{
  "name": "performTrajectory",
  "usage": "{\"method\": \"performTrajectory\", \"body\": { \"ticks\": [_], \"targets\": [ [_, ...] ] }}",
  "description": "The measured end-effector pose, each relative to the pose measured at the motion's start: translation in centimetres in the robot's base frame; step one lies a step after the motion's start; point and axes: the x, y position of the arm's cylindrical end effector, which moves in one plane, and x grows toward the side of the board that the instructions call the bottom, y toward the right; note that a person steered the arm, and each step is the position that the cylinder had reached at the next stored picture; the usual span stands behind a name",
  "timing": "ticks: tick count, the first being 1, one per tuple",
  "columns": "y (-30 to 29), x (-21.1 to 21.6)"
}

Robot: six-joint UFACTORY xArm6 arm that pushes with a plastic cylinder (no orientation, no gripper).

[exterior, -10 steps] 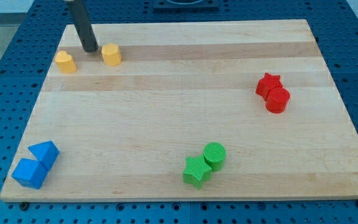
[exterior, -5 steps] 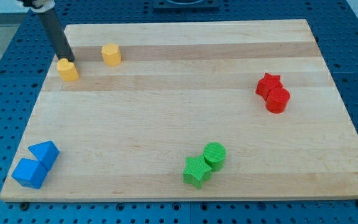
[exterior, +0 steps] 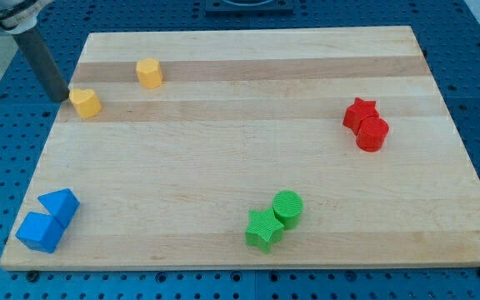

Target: Bring the yellow heart above the red star

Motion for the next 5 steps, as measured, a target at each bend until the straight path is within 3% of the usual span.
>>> {"method": "performTrajectory", "body": {
  "ticks": [3, 4, 5],
  "targets": [
    [0.0, 1.1],
    [5.0, 1.9],
    [13.4, 1.9]
  ]
}}
